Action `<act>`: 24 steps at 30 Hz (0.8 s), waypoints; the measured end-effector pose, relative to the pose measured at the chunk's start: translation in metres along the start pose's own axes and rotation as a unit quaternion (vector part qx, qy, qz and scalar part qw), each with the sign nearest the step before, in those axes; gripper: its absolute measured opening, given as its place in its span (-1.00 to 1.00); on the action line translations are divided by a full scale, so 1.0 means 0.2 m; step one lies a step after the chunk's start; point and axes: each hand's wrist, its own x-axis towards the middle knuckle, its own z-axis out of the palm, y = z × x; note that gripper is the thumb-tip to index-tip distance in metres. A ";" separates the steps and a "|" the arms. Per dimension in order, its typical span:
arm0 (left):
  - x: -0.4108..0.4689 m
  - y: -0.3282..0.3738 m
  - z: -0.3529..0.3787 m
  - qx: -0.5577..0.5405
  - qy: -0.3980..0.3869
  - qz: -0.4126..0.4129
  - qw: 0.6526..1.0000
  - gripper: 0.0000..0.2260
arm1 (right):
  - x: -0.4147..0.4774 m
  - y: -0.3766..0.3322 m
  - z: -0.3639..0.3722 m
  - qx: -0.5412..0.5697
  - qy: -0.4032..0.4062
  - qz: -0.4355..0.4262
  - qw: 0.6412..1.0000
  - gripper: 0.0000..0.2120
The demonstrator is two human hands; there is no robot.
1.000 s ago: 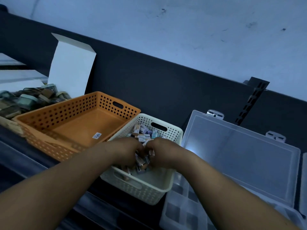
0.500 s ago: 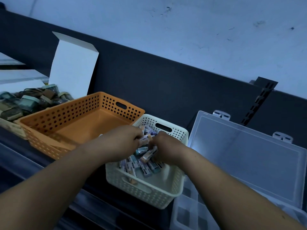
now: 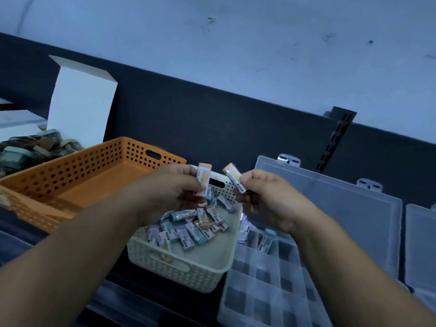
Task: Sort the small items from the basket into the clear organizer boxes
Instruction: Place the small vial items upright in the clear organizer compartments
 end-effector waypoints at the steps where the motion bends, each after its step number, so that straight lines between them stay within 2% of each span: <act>1: 0.00 0.02 0.05 -0.021 -0.006 0.003 1.000 -0.90 | -0.04 -0.01 -0.06 0.100 0.008 0.029 0.995 -0.86; 2: 0.01 0.03 0.09 -0.032 -0.010 0.008 0.999 -0.89 | -0.07 -0.01 -0.11 0.174 0.016 0.048 0.983 -0.88; 4: 0.02 0.05 0.20 -0.031 -0.017 0.022 0.999 -0.83 | -0.14 0.00 -0.21 0.242 0.025 0.053 0.968 -0.93; 5: 0.02 0.06 0.25 -0.024 -0.023 0.031 0.999 -0.78 | -0.17 0.01 -0.26 0.247 0.028 0.047 0.968 -0.93; 7: 0.03 0.07 0.36 0.002 -0.041 0.045 0.998 -0.69 | -0.22 0.03 -0.32 0.238 0.021 0.029 0.971 -0.79; 9: 0.04 0.07 0.47 0.053 -0.059 0.061 0.995 -0.71 | -0.29 0.04 -0.38 0.216 0.017 0.016 0.976 -0.64; 12: 0.08 0.06 0.60 0.101 -0.067 0.077 0.990 -0.84 | -0.36 0.05 -0.46 0.117 0.048 0.011 0.992 -0.63; 15: 0.13 0.02 0.71 0.187 -0.063 0.098 0.975 -0.91 | -0.40 0.09 -0.53 -0.028 0.086 0.017 0.996 -0.82; 17: 0.17 -0.02 0.76 0.249 -0.062 0.117 0.959 -0.88 | -0.40 0.15 -0.58 -0.145 0.112 0.004 0.983 -0.95; 19: 0.19 -0.05 0.81 0.318 -0.057 0.134 0.937 -0.82 | -0.40 0.20 -0.62 -0.233 0.132 -0.015 0.963 -0.94; 24: 0.24 -0.12 0.87 0.469 -0.040 0.163 0.867 -0.87 | -0.38 0.32 -0.66 -0.324 0.149 -0.027 0.934 -0.83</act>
